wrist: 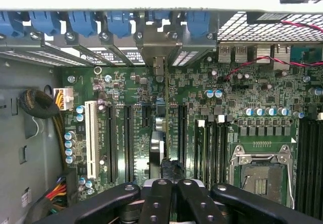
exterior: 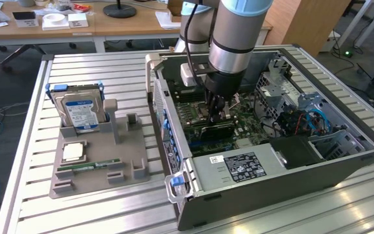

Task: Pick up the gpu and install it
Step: 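Press down on the gpu until it lock into place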

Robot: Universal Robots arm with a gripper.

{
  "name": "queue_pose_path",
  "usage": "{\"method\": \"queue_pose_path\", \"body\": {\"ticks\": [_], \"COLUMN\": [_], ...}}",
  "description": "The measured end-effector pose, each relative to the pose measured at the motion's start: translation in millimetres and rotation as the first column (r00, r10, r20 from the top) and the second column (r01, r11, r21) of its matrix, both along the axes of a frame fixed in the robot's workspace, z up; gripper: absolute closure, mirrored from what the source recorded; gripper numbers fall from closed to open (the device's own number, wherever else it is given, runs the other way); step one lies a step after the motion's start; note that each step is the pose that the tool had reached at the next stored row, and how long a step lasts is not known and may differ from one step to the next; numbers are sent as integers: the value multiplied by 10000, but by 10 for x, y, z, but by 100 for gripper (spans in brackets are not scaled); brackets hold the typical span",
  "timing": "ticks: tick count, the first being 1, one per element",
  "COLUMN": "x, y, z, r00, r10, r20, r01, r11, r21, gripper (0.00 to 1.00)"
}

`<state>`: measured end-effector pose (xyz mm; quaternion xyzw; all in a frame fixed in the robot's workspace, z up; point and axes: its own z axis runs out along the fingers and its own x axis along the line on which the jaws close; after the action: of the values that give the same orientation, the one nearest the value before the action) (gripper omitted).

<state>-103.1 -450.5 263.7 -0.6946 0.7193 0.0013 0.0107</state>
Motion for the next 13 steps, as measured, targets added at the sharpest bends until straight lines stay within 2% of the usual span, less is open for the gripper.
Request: {"method": "queue_pose_path", "body": {"ticks": [13], "x": [-1], "y": [0], "z": [-11], "r00": [10000], "r10": [0], "r20": [0], "r01": [0], "r11": [10000], "r21": [0], "gripper": [89]}}
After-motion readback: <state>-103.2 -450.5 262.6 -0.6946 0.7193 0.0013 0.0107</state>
